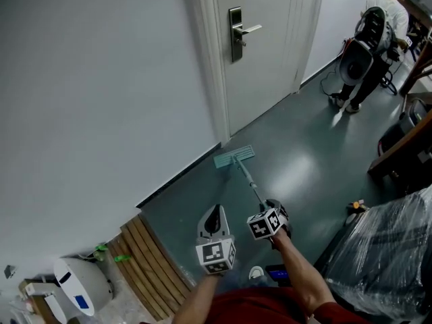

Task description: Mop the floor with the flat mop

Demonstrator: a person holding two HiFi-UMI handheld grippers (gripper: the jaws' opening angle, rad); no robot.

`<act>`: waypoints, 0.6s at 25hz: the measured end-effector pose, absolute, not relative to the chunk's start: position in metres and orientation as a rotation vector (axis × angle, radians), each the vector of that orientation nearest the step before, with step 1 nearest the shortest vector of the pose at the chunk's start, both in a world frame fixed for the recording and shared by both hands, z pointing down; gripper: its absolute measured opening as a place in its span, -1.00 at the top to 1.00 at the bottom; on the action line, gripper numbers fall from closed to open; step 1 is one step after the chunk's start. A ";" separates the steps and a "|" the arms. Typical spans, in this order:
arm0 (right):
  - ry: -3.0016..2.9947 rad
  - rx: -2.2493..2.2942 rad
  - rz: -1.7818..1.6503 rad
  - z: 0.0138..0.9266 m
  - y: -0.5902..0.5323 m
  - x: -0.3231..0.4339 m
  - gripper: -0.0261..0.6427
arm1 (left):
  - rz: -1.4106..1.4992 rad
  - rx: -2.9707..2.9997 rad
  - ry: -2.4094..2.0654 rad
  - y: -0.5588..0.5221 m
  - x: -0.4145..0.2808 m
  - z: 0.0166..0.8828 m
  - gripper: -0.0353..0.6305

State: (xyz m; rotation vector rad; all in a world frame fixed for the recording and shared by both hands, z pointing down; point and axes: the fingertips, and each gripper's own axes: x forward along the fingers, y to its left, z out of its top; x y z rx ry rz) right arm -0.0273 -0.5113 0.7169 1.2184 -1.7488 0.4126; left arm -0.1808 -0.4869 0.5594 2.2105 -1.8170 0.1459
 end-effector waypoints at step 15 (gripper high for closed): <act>-1.760 1.173 0.392 0.719 -0.417 0.014 0.57 | 0.155 2.221 -1.875 -0.391 -0.137 0.545 0.85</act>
